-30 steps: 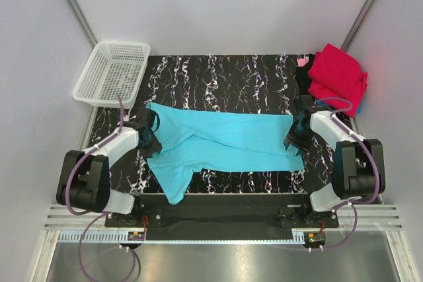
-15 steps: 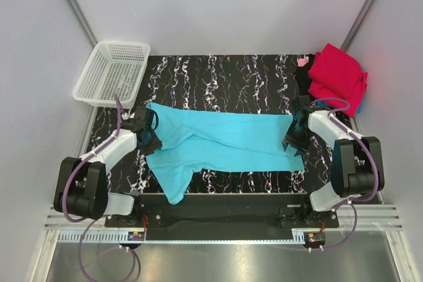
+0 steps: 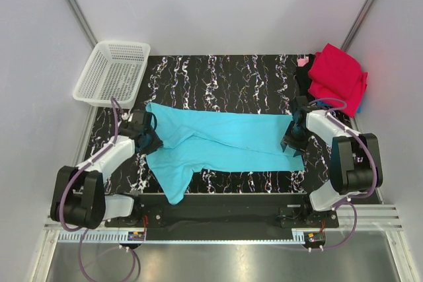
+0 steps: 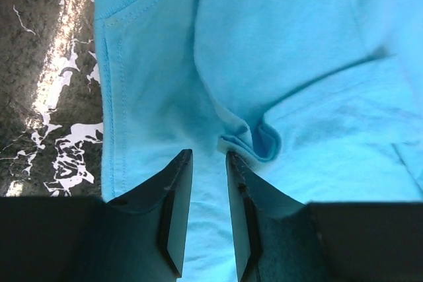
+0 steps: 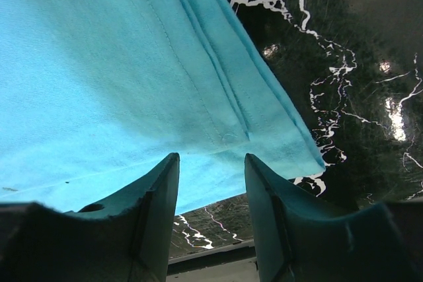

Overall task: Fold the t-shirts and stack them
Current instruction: Fold the tshirt

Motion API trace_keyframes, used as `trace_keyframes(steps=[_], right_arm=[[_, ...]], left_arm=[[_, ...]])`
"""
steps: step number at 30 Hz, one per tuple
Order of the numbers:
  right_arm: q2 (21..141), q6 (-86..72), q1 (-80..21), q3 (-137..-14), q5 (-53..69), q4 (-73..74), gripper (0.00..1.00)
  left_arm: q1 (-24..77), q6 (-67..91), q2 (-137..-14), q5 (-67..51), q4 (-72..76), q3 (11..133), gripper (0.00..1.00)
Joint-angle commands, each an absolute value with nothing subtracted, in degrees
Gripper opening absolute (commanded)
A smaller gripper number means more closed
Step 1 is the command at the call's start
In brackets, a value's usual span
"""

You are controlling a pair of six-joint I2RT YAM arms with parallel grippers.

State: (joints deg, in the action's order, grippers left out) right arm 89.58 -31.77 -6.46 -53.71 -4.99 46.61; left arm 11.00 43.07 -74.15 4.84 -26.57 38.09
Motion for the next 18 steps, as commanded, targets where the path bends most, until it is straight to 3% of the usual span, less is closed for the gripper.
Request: trace_keyframes(steps=[1,7,18], right_arm=[[90.26,-32.34,-7.38,-54.67,-5.89,46.14,0.51],[91.58,-32.61,-8.43,-55.11,-5.8,46.05,0.51],[91.93,-32.7,-9.14,-55.2,-5.98,45.97,0.51]], left_arm=[[10.72,42.36,-69.45,3.69,-21.98,36.3,0.32],[10.72,41.75,-63.99,4.74,-20.48,34.72,0.32],[10.81,41.31,-67.67,5.18,-19.25,34.54,0.31]])
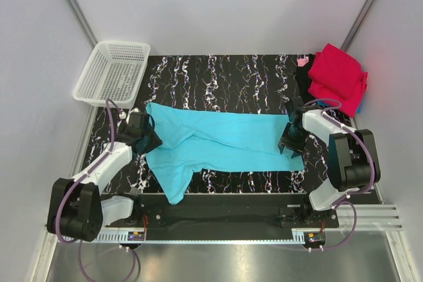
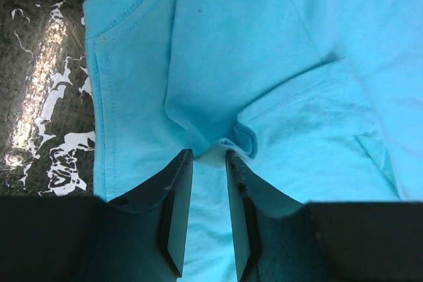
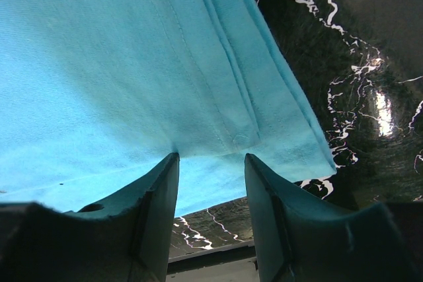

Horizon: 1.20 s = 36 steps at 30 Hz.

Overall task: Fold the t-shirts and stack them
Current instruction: Fold the tshirt

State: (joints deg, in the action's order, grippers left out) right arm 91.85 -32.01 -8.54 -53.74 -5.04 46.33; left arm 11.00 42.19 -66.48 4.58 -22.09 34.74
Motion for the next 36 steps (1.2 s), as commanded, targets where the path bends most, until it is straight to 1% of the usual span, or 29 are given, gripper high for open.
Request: trace_keyframes(steps=[1,13,17,19,21,23,27,31,36], right_arm=[[91.93,-32.7,-9.14,-55.2,-5.98,45.97,0.51],[92.37,-32.61,-9.58,-55.28,-6.06,46.05,0.51],[92.64,-32.43,-9.67,-55.46,-6.24,46.06,0.51],[92.81,-32.43,-9.67,-55.55,-6.15,46.14,0.51],[92.99,-32.52,-9.75,-55.55,-6.24,46.05,0.51],[93.16,-32.43,-9.84,-55.55,-6.15,46.06,0.51],[93.43,-32.43,-10.02,-55.46,-6.33,45.97,0.51],[93.87,-32.52,-10.19,-55.63,-6.15,45.97,0.51],[94.3,-32.69,-10.63,-55.72,-6.24,45.7,0.51]], left_arm=[[10.81,41.22,-67.94,5.36,-18.9,34.54,0.31],[10.81,38.68,-73.38,3.7,-12.58,34.98,0.31],[10.81,38.67,-75.5,1.68,-12.22,35.86,0.22],[10.81,38.58,-75.5,1.14,-12.13,36.04,0.21],[10.81,38.41,-75.06,1.75,-12.13,36.12,0.23],[10.81,38.23,-74.62,3.59,-12.92,36.47,0.28],[10.81,38.67,-73.13,4.83,-13.89,36.56,0.33],[10.81,39.29,-70.85,4.92,-15.11,35.95,0.36],[10.9,39.46,-66.81,5.63,-15.73,35.51,0.38]])
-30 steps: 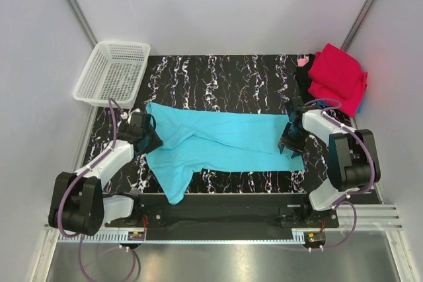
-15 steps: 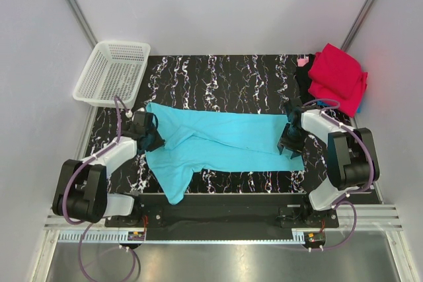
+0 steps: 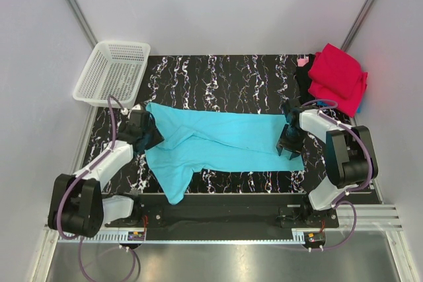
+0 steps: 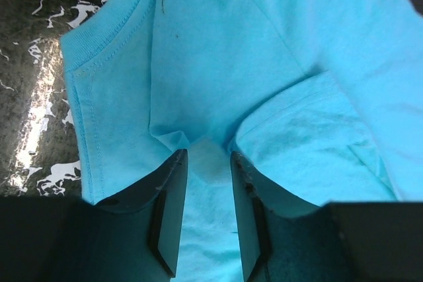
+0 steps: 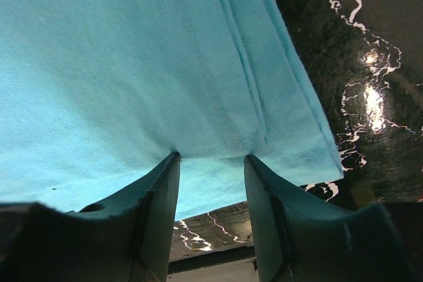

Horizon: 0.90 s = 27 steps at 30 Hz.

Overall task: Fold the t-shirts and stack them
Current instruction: Fold the tshirt

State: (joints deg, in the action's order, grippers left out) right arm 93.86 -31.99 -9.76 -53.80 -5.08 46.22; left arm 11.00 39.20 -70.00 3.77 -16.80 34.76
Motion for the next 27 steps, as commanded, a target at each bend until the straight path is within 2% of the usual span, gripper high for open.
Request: trace_keyframes(steps=[1,8,12,19,27], right_arm=[[94.31,-32.7,-10.72,-55.64,-6.24,45.79,0.51],[94.13,-32.7,-10.81,-55.99,-6.33,45.88,0.51],[94.48,-32.61,-10.81,-56.25,-6.42,45.79,0.51],[95.1,-32.87,-11.16,-55.9,-6.33,45.35,0.51],[93.96,-32.87,-11.43,-55.46,-6.33,45.44,0.5]], left_arm=[[10.9,39.38,-66.54,5.63,-15.73,35.59,0.38],[10.81,39.46,-69.69,5.8,-17.49,37.35,0.38],[10.9,41.13,-70.75,5.89,-24.67,39.28,0.38],[11.34,41.93,-64.87,8.79,-30.23,39.02,0.39],[11.25,42.45,-69.25,9.67,-31.55,39.2,0.39]])
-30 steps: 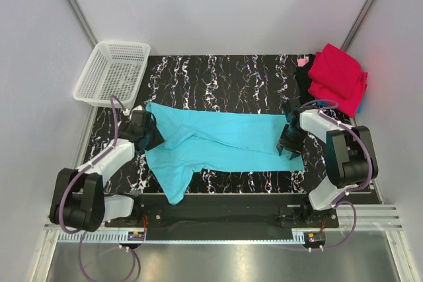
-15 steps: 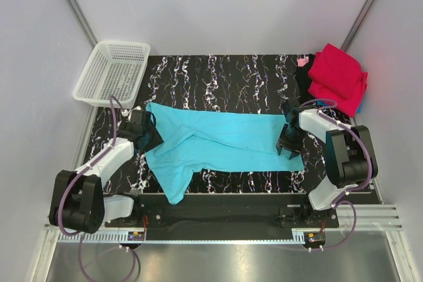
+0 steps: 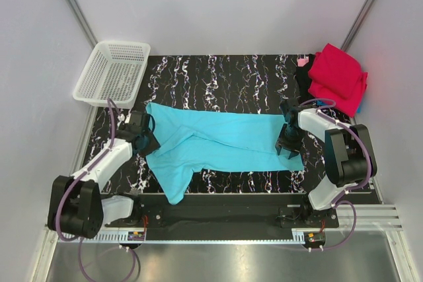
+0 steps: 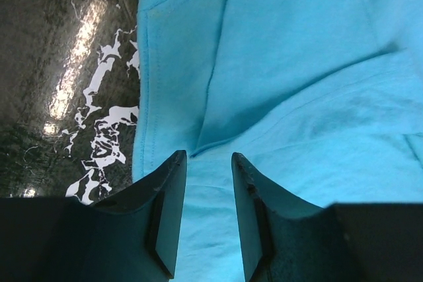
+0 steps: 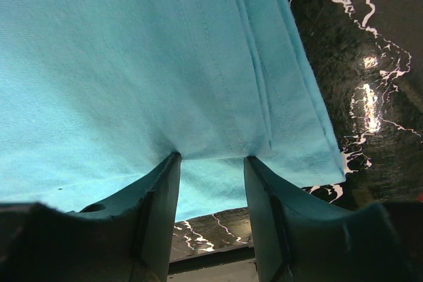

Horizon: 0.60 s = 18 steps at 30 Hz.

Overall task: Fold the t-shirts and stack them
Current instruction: Fold the tshirt

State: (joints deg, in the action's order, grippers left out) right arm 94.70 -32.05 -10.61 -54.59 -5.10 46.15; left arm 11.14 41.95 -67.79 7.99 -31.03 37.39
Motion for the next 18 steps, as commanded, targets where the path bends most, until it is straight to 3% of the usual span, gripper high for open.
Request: trace_keyframes(steps=[1,10,18], right_arm=[[93.96,-32.78,-11.43,-55.46,-6.5,45.53,0.51],[93.96,-32.96,-11.43,-55.37,-6.5,45.61,0.5],[93.6,-32.96,-11.43,-55.28,-6.77,45.79,0.5]], left_arm=[[11.25,42.45,-70.48,9.41,-31.38,39.2,0.39],[11.25,42.54,-71.89,7.12,-29.88,38.15,0.39],[11.25,42.36,-73.04,3.96,-28.21,38.06,0.29]])
